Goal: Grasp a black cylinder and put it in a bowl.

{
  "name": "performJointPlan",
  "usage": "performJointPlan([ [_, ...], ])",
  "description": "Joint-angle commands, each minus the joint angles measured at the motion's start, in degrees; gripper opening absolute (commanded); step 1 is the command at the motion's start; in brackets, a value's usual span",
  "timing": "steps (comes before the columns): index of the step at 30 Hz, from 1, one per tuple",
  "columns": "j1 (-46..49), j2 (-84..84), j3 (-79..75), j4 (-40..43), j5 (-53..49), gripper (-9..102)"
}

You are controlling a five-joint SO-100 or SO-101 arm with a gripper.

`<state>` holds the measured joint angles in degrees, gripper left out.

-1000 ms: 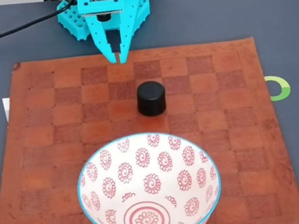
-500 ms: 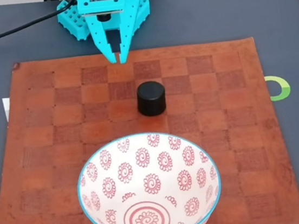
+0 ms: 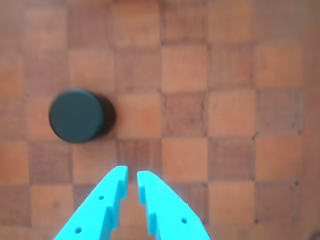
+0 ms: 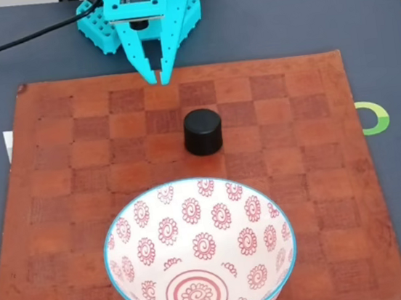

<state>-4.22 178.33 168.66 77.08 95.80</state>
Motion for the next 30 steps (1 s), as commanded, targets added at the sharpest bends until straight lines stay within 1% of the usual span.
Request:
performJointPlan([
  [1,0.4,-4.2,-5.0,-0.4,0.4,0],
  [12,0.2,-18.5,-12.7,0.2,0.3,0],
  [21,-0.8,-32.0,-22.3,0.3,-0.6,0],
  [26,-4.7,-41.8,-28.7,0.3,0.2,7],
  [30,-7.7,-49.2,-33.8,0.3,0.3,11],
])
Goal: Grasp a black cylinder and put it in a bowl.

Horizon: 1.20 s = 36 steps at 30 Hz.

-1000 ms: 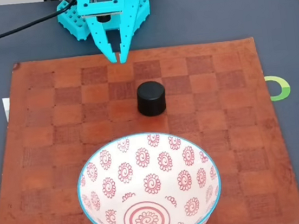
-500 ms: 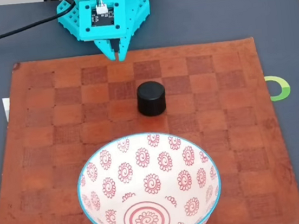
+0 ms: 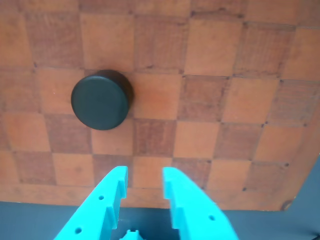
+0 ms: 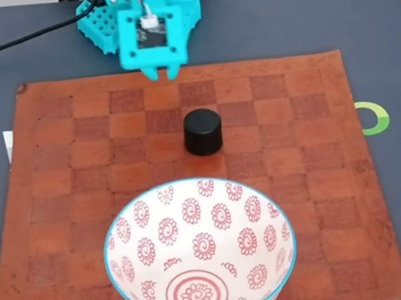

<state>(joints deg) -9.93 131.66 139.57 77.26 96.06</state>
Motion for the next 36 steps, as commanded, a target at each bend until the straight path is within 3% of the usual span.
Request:
performJointPlan([
  [1,-2.9,-4.0,-6.2,0.2,0.0,11],
  [11,-11.9,-8.2,-13.8,1.4,0.0,31],
  [24,-14.8,-9.2,-7.2,-9.3,1.3,31],
  [36,-13.7,-18.2,-9.1,-7.7,0.6,31],
])
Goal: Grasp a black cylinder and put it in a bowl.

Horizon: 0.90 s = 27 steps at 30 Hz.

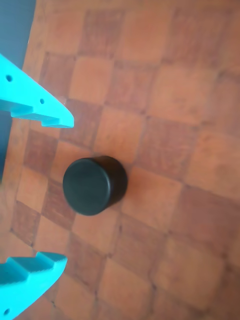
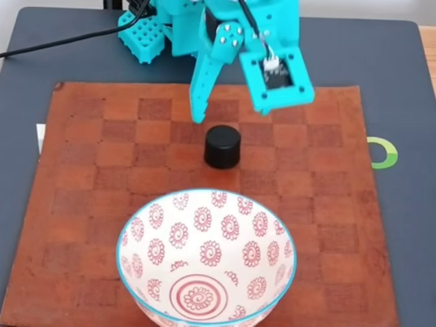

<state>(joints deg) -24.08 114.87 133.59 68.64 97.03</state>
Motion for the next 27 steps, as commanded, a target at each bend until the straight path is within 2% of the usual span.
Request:
performJointPlan([
  [1,0.4,-2.5,-4.3,2.1,-0.4,31],
  [6,1.1,-6.7,-9.1,6.9,-0.4,31],
  [27,1.1,-11.9,-10.5,6.2,0.6,31],
])
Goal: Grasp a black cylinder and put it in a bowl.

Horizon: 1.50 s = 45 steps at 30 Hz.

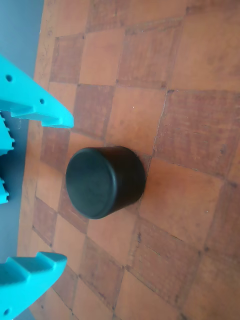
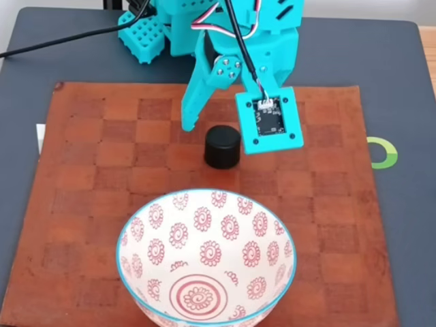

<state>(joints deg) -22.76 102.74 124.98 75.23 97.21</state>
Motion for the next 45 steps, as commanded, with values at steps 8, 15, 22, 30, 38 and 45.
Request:
performJointPlan([
  [8,-0.3,0.3,-1.4,-0.4,0.5,31],
  [15,-0.7,-0.2,-1.0,-0.5,1.8,31],
  [22,-0.4,-4.6,-2.0,-0.8,1.7,31],
  [30,0.0,-5.7,-2.9,-1.8,1.7,31],
  [38,0.1,-5.7,-2.4,-3.7,1.8,31],
  [45,0.1,-6.1,-1.9,-4.5,2.4,31],
])
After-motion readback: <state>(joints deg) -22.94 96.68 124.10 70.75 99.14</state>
